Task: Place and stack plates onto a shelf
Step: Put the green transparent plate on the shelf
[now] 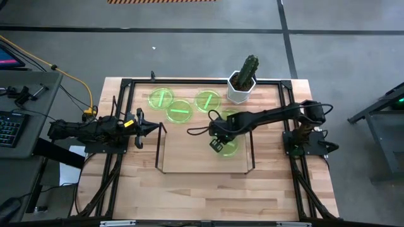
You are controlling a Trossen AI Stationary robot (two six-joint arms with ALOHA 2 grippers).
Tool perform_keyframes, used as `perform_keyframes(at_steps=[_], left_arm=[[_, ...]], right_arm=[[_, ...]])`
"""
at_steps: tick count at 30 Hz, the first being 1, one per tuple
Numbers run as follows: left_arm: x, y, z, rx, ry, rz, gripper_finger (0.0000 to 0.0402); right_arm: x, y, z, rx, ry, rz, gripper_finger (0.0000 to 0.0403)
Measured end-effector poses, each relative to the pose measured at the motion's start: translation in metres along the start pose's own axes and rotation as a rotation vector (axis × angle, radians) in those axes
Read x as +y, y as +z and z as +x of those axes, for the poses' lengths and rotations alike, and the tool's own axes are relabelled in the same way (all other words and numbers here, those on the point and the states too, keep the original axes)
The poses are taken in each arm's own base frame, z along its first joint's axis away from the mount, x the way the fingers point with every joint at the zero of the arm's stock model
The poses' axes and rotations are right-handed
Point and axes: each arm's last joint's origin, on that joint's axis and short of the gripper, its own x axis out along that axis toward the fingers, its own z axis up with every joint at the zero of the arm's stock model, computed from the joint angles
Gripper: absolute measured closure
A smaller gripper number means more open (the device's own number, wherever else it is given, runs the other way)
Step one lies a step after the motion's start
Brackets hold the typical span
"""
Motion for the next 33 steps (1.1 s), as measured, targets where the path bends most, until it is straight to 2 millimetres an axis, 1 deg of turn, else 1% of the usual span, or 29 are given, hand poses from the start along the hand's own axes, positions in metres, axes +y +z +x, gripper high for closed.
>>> perform_keyframes(at_steps=[3, 5, 10, 17, 25, 33], left_arm=[[0.000, 0.000, 0.000, 0.000, 0.000, 0.000, 0.0402], [0.000, 0.000, 0.000, 0.000, 0.000, 0.000, 0.0401], [0.000, 0.000, 0.000, 0.001, 0.000, 0.000, 0.0402], [0.000, 0.000, 0.000, 0.002, 0.000, 0.000, 0.0401], [0.000, 0.000, 0.000, 0.001, 0.000, 0.000, 0.0402], [0.000, 0.000, 0.000, 0.001, 0.000, 0.000, 0.0401]], right_arm=[[0.005, -0.003, 0.013, 0.037, 0.013, -0.066, 0.0403], [0.009, -0.007, 0.017, 0.053, 0.013, -0.106, 0.0403], [0.016, -0.014, 0.016, 0.046, 0.011, -0.166, 0.0403], [0.019, -0.030, 0.014, 0.138, -0.010, -0.308, 0.0403], [0.031, -0.047, 0.012, 0.209, 0.069, -0.452, 0.0403], [0.040, -0.063, 0.009, 0.255, 0.096, -0.523, 0.0403]])
